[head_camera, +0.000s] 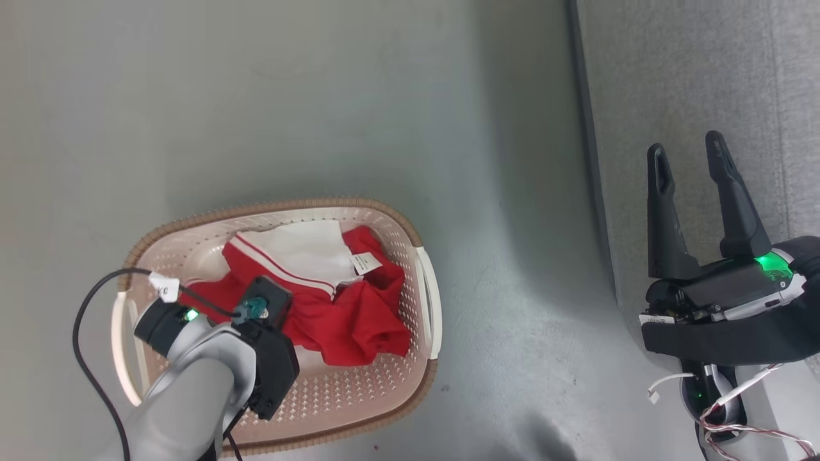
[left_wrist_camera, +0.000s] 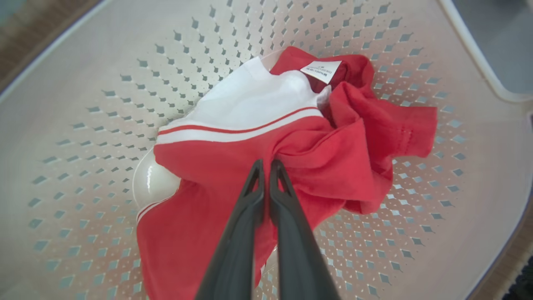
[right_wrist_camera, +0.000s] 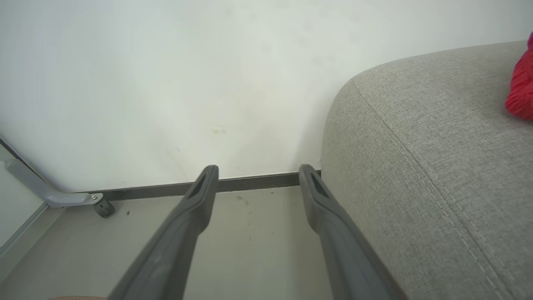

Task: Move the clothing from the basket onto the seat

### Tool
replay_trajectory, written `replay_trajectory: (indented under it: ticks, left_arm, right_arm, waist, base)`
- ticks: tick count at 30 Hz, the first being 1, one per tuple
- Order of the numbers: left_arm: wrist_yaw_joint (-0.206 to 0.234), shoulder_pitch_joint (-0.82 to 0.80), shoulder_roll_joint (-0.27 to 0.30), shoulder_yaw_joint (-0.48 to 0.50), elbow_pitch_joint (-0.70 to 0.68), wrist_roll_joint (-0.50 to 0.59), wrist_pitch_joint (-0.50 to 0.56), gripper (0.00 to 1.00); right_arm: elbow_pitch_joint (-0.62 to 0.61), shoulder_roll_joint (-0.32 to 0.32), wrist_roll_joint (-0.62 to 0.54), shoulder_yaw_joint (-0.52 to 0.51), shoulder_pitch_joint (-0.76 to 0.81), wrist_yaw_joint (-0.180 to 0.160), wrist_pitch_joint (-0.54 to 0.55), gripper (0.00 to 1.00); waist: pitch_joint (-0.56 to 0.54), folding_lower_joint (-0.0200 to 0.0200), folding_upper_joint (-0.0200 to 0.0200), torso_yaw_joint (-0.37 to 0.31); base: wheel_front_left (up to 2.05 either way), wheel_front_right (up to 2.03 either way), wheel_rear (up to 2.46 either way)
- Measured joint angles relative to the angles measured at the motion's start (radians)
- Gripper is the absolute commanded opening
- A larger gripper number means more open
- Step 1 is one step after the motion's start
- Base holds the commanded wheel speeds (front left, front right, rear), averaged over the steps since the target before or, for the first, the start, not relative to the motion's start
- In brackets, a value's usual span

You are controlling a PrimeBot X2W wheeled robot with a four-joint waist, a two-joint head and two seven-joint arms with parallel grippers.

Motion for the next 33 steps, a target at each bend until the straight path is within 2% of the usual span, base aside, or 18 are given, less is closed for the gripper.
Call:
replay_trajectory:
  ticks: [14,33]
  left_arm:
    - [0.000,0.100,0.006,0.040,-0.033,-0.122,-0.130,0.00]
    - [0.000,0.245,0.002,0.072,-0.199,-0.265,-0.172,0.00]
  right_arm:
    - [0.078,-0.002,0.010,-0.014,0.006,0.017,0.000,1.00]
    - [0.144,-0.031,0.045,-0.030,0.095,0.030,0.000,1.00]
  waist:
    - [-0.175,-0.0001,0.0000,0.022]
    - [-0.409,0.0000,0.0000,0.058]
  base:
    - [0.00,0.00,0.00]
    - [0.00,0.00,0.00]
